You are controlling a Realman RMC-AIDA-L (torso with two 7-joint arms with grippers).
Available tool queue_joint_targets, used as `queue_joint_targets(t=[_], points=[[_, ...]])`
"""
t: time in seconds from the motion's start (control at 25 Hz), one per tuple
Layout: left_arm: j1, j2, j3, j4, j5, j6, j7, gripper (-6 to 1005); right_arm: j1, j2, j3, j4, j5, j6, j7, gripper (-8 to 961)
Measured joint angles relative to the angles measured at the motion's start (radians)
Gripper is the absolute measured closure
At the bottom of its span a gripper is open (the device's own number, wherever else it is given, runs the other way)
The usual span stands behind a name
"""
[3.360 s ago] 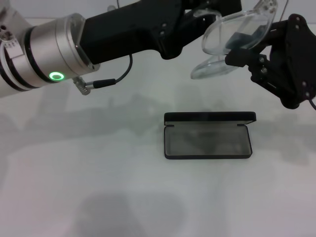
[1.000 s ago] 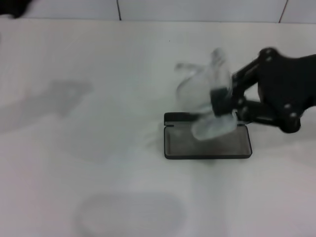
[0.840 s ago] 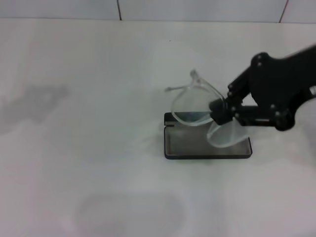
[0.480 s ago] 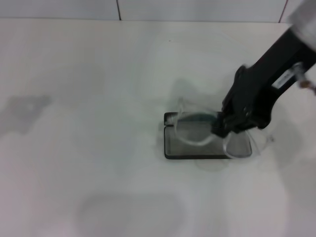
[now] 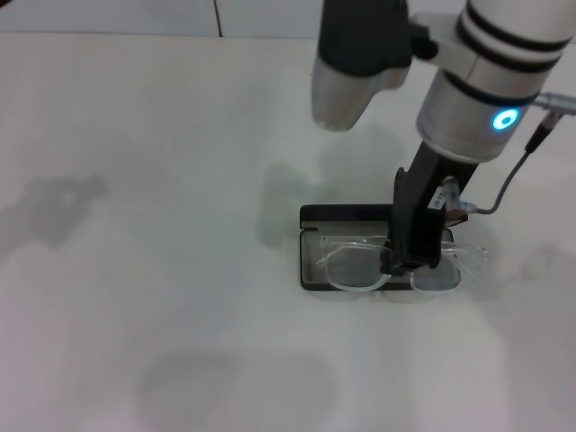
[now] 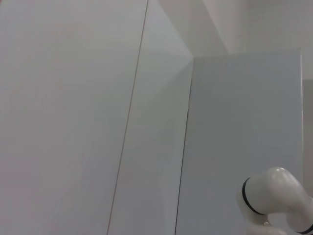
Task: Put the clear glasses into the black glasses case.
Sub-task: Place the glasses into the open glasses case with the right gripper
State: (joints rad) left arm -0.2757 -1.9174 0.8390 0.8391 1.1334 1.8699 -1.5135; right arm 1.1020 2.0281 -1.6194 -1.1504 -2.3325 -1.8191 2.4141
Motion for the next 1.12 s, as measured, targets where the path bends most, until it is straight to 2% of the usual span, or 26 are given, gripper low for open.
queue_joint_targets(t=[0.4, 0.8, 1.12], points=[[0.012, -0.009, 0.0, -0.014, 0.018, 0.0, 0.008, 888, 0.041, 0.0, -0.106, 0.085, -0.027, 0.1, 0.007, 855], [0.001, -0.017, 0.0, -0.016, 0.042, -0.002, 0.016, 887, 0.035, 0.0, -0.186, 0.121, -0.027, 0.207, -0.004, 848], [-0.009, -0.027, 0.0, -0.017, 0.054, -0.006, 0.018, 887, 0.034, 0.0, -0.2, 0.166, -0.018, 0.255, -0.026, 843]])
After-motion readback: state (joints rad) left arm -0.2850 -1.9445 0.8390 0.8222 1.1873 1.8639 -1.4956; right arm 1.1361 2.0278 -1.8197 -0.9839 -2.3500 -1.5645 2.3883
